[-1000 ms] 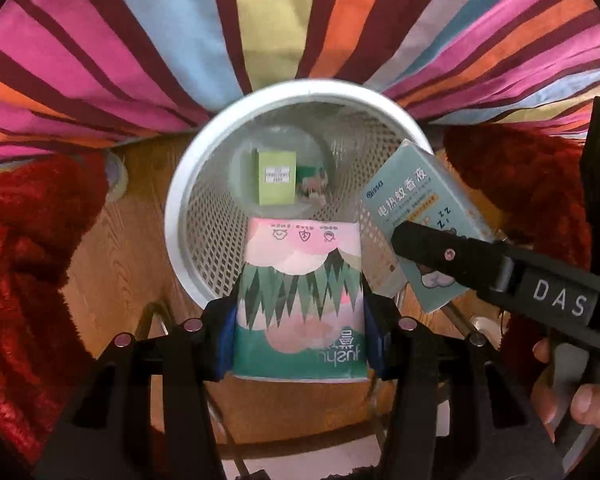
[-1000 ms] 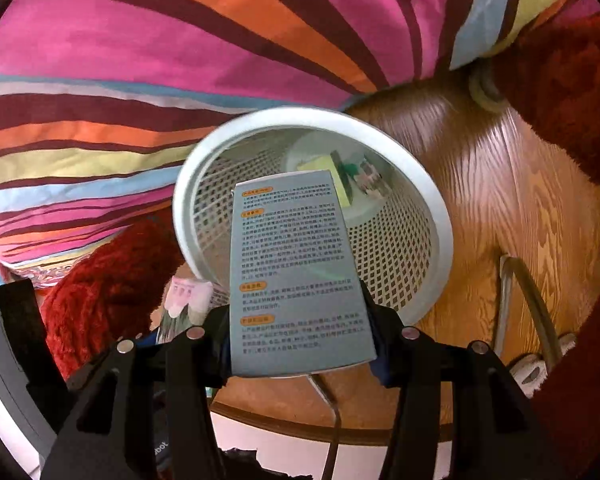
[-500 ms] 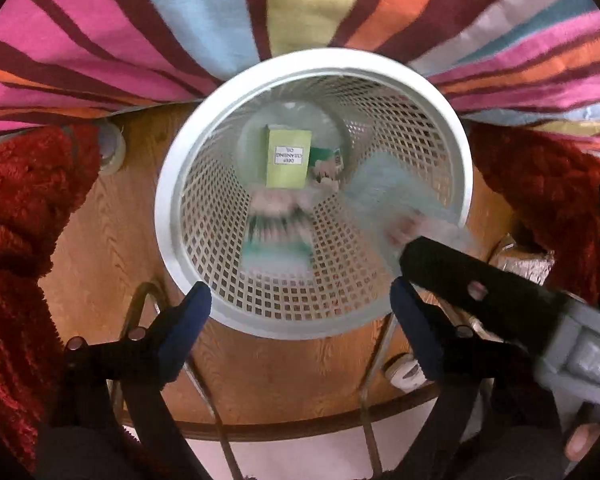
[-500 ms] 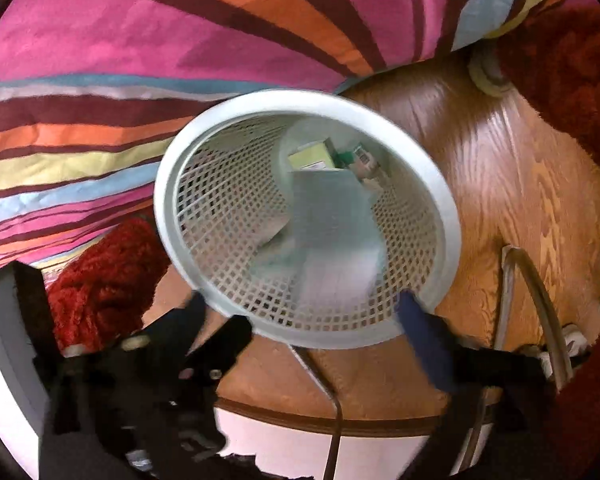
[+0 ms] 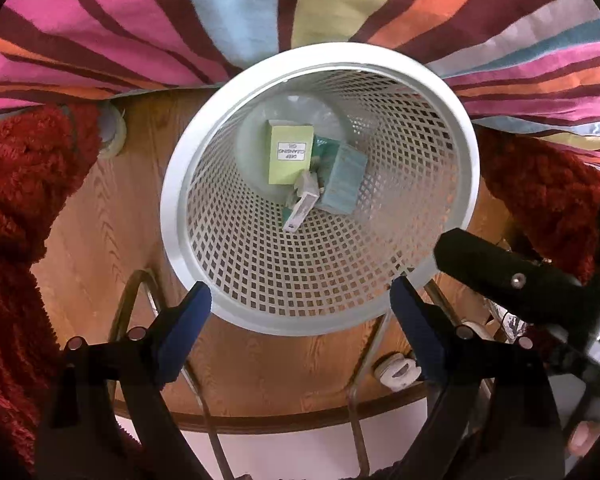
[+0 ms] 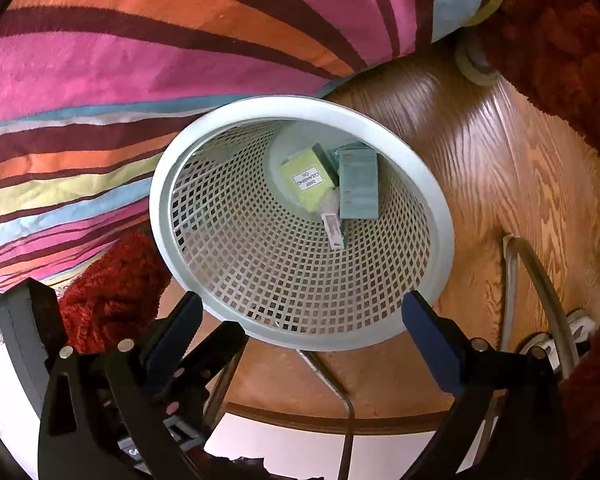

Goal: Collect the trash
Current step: 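Raise both tools from the wastebasket back toward the remaining items on the bed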

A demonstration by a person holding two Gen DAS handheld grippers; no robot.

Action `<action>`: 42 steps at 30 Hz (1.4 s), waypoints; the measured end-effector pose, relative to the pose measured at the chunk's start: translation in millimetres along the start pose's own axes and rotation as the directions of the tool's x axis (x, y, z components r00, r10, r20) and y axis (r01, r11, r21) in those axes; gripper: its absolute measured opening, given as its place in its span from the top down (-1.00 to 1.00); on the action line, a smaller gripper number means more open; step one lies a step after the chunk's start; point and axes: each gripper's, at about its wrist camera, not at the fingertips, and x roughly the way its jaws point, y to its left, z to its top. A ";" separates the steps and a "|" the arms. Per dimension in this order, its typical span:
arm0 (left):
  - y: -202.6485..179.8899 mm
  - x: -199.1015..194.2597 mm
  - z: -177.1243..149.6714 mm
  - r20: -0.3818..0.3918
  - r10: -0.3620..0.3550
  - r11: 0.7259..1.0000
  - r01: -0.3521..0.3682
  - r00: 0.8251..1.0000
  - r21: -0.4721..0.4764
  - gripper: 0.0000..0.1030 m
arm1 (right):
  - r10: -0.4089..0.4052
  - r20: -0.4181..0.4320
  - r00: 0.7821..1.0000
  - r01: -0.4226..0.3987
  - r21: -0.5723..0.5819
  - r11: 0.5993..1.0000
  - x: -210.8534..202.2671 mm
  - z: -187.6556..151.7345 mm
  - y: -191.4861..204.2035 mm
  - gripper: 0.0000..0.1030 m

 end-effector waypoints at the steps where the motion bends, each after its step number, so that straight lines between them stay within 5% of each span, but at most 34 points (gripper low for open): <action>1: 0.3 -0.4 -0.2 0.001 -0.002 1.000 0.002 1.000 -0.004 -0.72 | 0.003 0.001 1.000 -0.003 0.002 1.000 -0.6 0.4 -0.5 -0.85; 13: 9.4 -13.3 -6.2 0.039 -0.017 0.999 0.019 0.999 -0.048 -0.72 | 0.024 0.041 0.999 -0.024 0.010 1.000 -14.1 -7.0 -2.1 -0.85; 18: 16.4 -42.6 -20.7 0.122 -0.058 0.995 0.067 0.991 -0.071 -0.72 | 0.038 0.126 0.991 -0.025 -0.101 0.995 -42.4 -22.8 18.3 -0.85; 24: 19.1 -95.5 -40.8 0.268 -0.002 0.999 0.017 0.963 -0.051 -0.72 | 0.059 0.294 0.954 0.030 -0.289 0.957 -108.0 -48.5 47.6 -0.85; 26: 17.0 -117.3 -46.7 0.318 0.012 1.000 -0.004 0.948 -0.024 -0.72 | 0.067 0.392 0.918 0.086 -0.361 0.929 -138.8 -57.7 61.5 -0.85; 28: 14.3 -142.7 -50.8 0.381 0.016 1.000 -0.017 0.924 0.000 -0.72 | 0.090 0.505 0.858 0.144 -0.405 0.903 -172.9 -66.3 75.9 -0.85; 34: 15.3 -224.8 -51.2 0.609 0.032 0.999 -0.025 0.793 -0.021 -0.72 | 0.187 0.783 0.594 0.354 -0.463 0.812 -250.5 -74.7 112.5 -0.86; 35: 16.8 -236.1 -48.7 0.641 0.036 0.999 -0.022 0.767 -0.030 -0.72 | 0.191 0.803 0.565 0.383 -0.460 0.801 -256.4 -70.9 116.9 -0.86; 38: 19.4 -269.0 -31.0 0.716 0.078 0.997 -0.038 0.694 -0.073 -0.72 | 0.209 0.822 0.529 0.404 -0.461 0.790 -268.4 -52.8 122.9 -0.86; 42: 21.5 -292.2 -3.6 0.743 0.043 0.996 0.025 0.668 -0.080 -0.72 | 0.224 0.837 0.499 0.413 -0.458 0.787 -271.3 -39.3 130.2 -0.86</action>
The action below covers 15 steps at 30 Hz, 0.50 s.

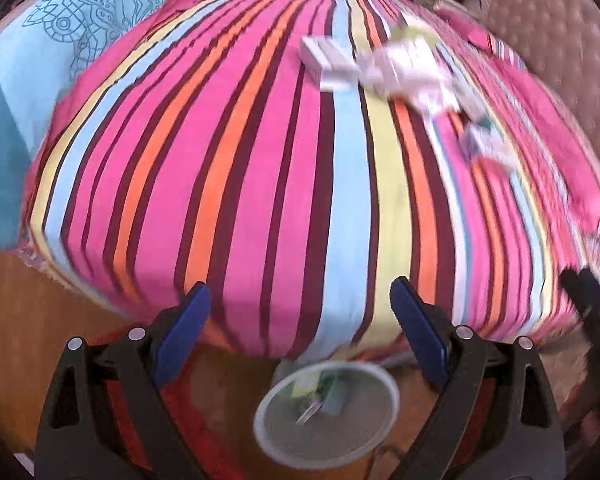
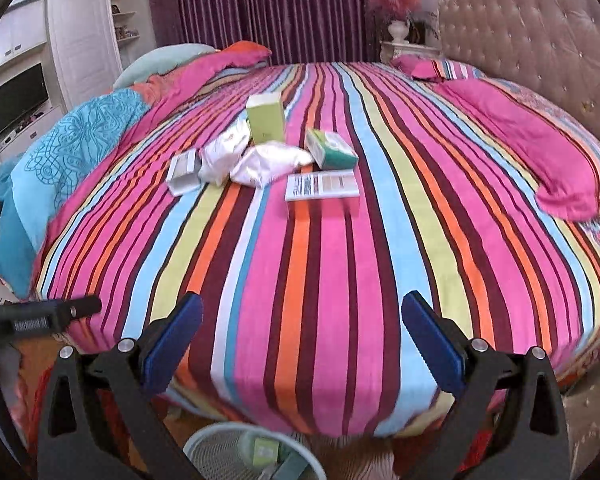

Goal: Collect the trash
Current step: 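Raise both tools from the wastebasket back toward the remaining items on the bed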

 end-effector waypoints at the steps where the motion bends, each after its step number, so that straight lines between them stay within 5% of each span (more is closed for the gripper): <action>1: -0.7 3.6 8.5 0.010 -0.003 1.000 0.003 1.000 -0.014 -0.72 | 0.001 0.005 1.000 -0.001 -0.006 1.000 4.5 3.6 -0.3 -0.86; 15: -20.8 47.7 103.9 0.050 -0.021 0.996 0.026 0.999 -0.083 -0.72 | -0.004 -0.036 0.999 0.003 -0.024 1.000 71.0 35.7 2.2 -0.86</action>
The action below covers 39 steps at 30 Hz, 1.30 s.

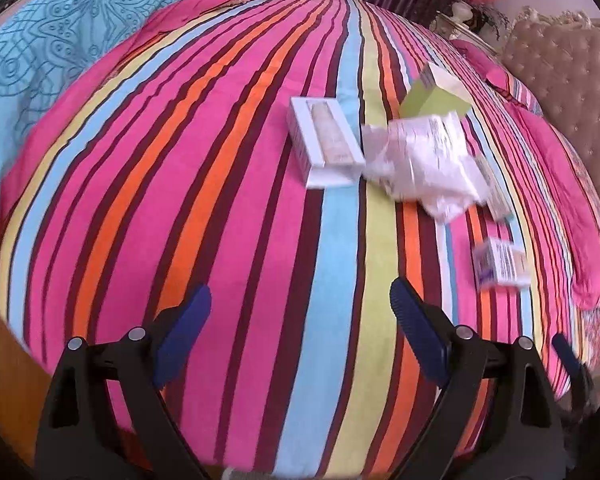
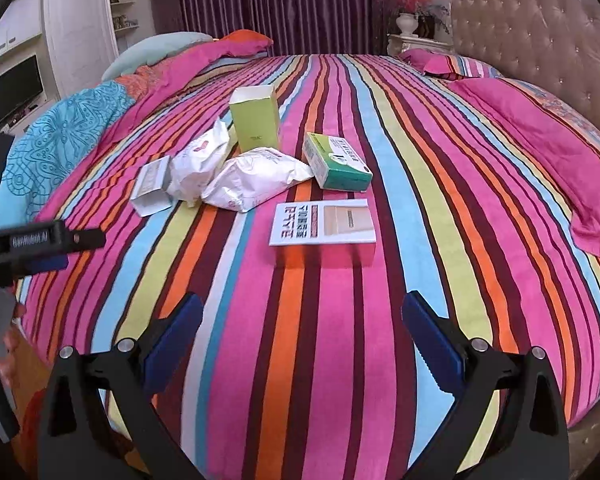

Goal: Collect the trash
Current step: 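Raise both tools from the wastebasket back toward the remaining items on the bed, then grasp the white foundation box with the left tool while the right tool grasps the COSNORI card box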

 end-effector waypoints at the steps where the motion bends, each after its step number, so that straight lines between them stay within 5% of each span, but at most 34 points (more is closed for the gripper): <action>1: -0.9 3.4 4.7 -0.002 -0.006 1.000 0.006 1.000 -0.009 -0.72 | -0.005 -0.002 1.000 0.005 -0.003 1.000 4.0 2.5 -0.6 -0.86; 14: -8.0 54.5 80.0 -0.032 -0.015 0.996 0.012 0.999 -0.087 -0.72 | -0.006 -0.014 1.000 0.005 -0.022 1.000 39.4 33.5 -7.0 -0.86; 27: -3.8 102.6 107.6 -0.101 0.020 0.994 -0.031 0.995 -0.106 -0.72 | -0.002 -0.038 0.999 0.000 -0.042 0.999 69.1 39.0 -8.2 -0.86; 39: -11.7 112.9 119.6 -0.078 0.082 0.994 -0.087 0.994 -0.059 -0.72 | -0.049 -0.071 0.996 0.047 -0.030 0.998 93.3 43.8 -10.4 -0.85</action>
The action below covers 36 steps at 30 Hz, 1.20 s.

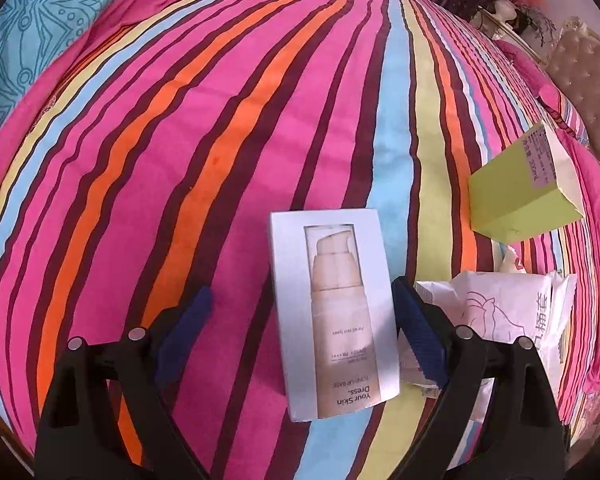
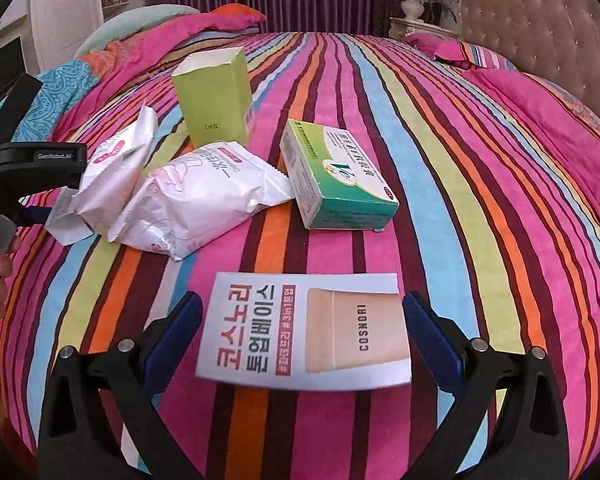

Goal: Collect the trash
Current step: 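Grasp the white foundation box with the left tool while the right tool grasps the COSNORI card box, then carry both boxes from the bed over the white mesh wastebasket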

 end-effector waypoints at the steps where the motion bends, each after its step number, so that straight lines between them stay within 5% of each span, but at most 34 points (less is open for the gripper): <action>1: -1.1 0.1 -0.4 0.005 0.004 1.000 -0.004 1.000 0.000 -0.72 | -0.007 0.000 1.000 0.007 -0.002 1.000 0.8 0.3 0.5 -0.85; 6: -2.2 -2.0 -5.5 0.033 0.042 0.999 -0.042 0.999 0.013 -0.40 | -0.033 0.012 0.999 0.033 -0.020 0.999 -1.0 1.6 2.8 -0.82; 8: 1.2 -5.9 -8.0 0.050 0.084 0.996 -0.085 0.995 0.020 0.10 | -0.043 0.017 0.999 0.043 -0.019 0.999 -1.9 1.7 2.5 -0.56; 15: 15.6 -17.7 -22.3 0.059 0.048 0.997 -0.052 0.997 0.058 0.10 | -0.010 -0.015 1.000 0.010 -0.014 1.000 -4.2 -4.3 1.8 -0.49; 36: 34.8 -108.4 -175.2 0.098 -0.095 0.984 0.078 0.991 0.161 0.10 | 0.013 0.041 0.999 -0.017 0.091 0.996 -102.6 -59.1 -26.2 -0.49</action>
